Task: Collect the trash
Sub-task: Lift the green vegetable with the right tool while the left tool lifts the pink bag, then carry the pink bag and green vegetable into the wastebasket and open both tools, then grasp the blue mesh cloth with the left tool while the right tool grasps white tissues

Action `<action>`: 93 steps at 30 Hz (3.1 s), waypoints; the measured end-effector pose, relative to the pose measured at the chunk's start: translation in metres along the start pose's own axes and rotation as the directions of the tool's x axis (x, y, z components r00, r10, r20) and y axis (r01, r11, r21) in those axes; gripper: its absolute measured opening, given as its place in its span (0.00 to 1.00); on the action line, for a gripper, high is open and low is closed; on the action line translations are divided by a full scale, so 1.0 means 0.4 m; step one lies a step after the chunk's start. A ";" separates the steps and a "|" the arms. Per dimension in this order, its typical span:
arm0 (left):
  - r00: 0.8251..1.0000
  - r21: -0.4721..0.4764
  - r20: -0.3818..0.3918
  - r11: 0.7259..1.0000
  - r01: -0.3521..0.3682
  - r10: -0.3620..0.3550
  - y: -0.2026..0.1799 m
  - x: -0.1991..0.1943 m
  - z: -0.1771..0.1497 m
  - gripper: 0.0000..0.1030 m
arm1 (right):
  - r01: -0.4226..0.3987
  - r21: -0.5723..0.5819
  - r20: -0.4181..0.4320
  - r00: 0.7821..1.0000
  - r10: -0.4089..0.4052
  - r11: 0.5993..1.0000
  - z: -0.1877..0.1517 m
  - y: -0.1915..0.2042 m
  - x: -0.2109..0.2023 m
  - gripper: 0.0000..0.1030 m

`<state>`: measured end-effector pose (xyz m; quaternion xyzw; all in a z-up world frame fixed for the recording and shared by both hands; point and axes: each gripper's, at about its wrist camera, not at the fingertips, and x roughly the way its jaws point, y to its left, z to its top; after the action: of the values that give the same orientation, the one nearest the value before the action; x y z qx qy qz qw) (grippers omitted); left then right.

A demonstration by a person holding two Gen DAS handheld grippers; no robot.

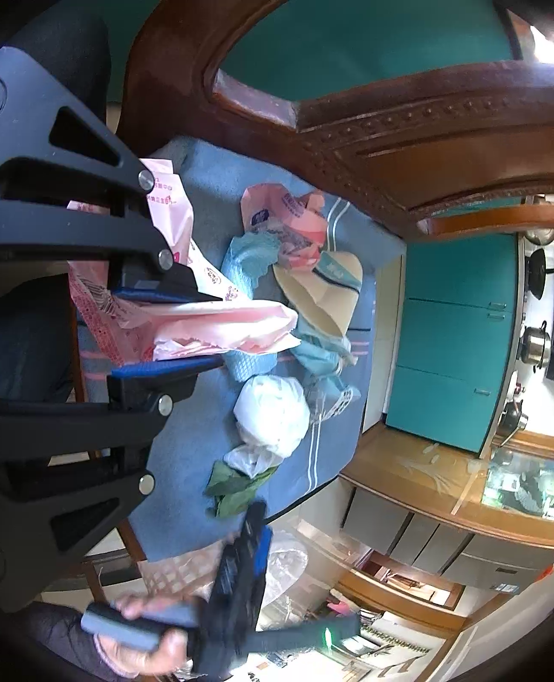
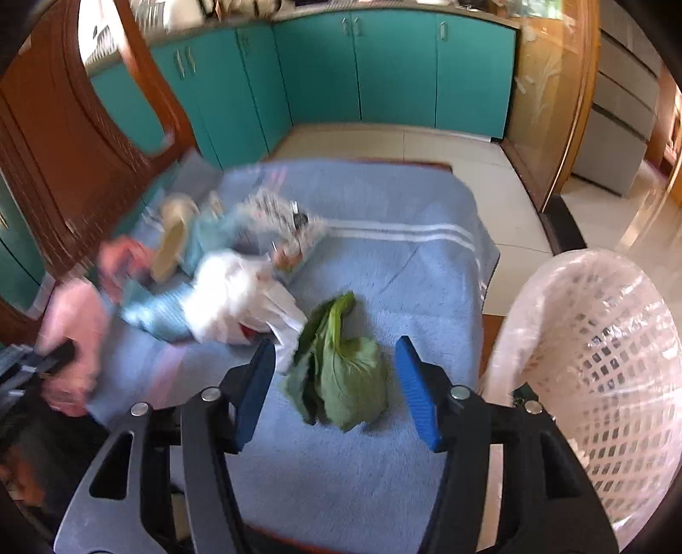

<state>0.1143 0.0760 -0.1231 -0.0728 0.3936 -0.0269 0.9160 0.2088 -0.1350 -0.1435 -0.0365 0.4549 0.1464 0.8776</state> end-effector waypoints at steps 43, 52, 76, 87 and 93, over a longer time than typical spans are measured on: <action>0.854 0.349 -0.201 0.779 0.521 -0.481 -0.739 0.178 0.095 0.65 | 0.124 0.460 0.162 0.962 -0.220 0.879 -0.251 -0.551 -0.366 0.16; 0.991 0.305 -0.007 0.943 0.131 -0.135 -0.504 0.137 0.107 0.68 | 0.100 0.414 0.148 0.973 -0.176 0.905 -0.216 -0.503 -0.307 0.48; 0.982 0.192 -0.181 0.977 0.094 -0.058 -0.024 0.243 0.019 0.33 | -0.203 -0.011 -0.056 0.978 0.202 0.979 0.104 0.124 0.111 0.74; 0.987 0.242 -0.143 0.964 0.107 -0.073 -0.045 0.133 -0.055 0.33 | -0.165 -0.099 -0.083 0.984 0.157 0.981 0.046 0.181 0.095 0.34; 0.981 0.205 -0.145 0.966 0.159 -0.131 -0.044 0.113 -0.040 0.34 | -0.164 -0.046 -0.022 0.986 0.163 0.985 0.027 0.107 0.001 0.34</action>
<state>0.1339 0.0521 -0.1638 0.0001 0.4407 -0.1413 0.8864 0.2051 -0.0920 -0.1347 -0.0214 0.4609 0.2284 0.8573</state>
